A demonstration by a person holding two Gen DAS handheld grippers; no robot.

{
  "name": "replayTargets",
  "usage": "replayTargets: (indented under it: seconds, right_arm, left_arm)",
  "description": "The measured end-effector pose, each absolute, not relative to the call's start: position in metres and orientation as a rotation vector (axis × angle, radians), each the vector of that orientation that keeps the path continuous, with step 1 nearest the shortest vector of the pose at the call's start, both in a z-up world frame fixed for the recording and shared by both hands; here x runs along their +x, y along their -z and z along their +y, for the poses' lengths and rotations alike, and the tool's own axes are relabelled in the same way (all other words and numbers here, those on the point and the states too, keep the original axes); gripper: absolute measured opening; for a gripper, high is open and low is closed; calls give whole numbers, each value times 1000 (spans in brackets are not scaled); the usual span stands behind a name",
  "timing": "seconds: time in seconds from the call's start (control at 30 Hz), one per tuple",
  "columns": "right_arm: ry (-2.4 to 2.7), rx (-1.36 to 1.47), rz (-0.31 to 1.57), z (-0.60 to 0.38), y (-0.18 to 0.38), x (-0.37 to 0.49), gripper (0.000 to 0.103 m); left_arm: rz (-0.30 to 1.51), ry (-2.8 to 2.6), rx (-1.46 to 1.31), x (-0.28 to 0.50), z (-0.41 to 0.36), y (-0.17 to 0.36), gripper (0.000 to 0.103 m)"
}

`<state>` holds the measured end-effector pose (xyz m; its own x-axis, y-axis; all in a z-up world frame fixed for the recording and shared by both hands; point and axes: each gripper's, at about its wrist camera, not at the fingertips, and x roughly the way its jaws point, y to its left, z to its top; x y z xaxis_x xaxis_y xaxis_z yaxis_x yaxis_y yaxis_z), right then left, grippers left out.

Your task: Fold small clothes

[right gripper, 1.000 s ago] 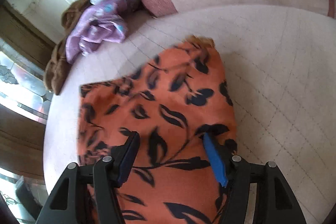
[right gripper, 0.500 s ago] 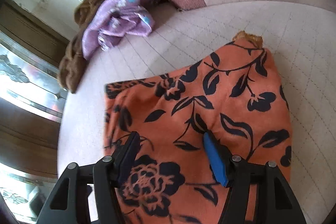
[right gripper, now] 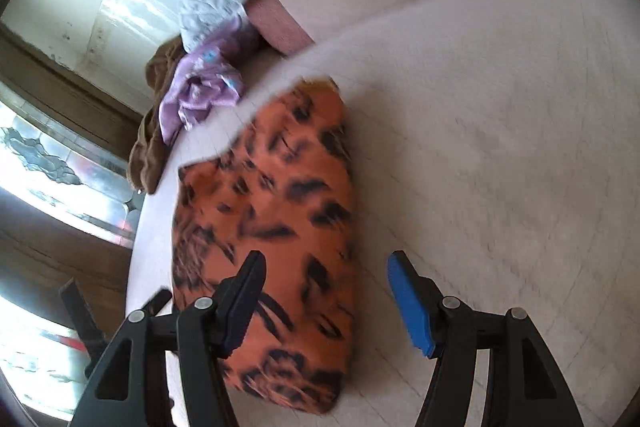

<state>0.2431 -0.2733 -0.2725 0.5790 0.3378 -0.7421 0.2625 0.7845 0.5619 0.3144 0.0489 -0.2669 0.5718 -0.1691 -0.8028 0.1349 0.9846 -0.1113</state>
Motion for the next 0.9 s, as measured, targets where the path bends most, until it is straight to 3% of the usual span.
replayTargets:
  seconds: [0.3,0.9]
  right_arm:
    - [-251,939,913,-280,331,249,68]
    - [-277,819,896,-244,327,292,69]
  left_arm:
    - [922,158,54,313,31,271,103]
    - [920,132,74,316,27,274,103]
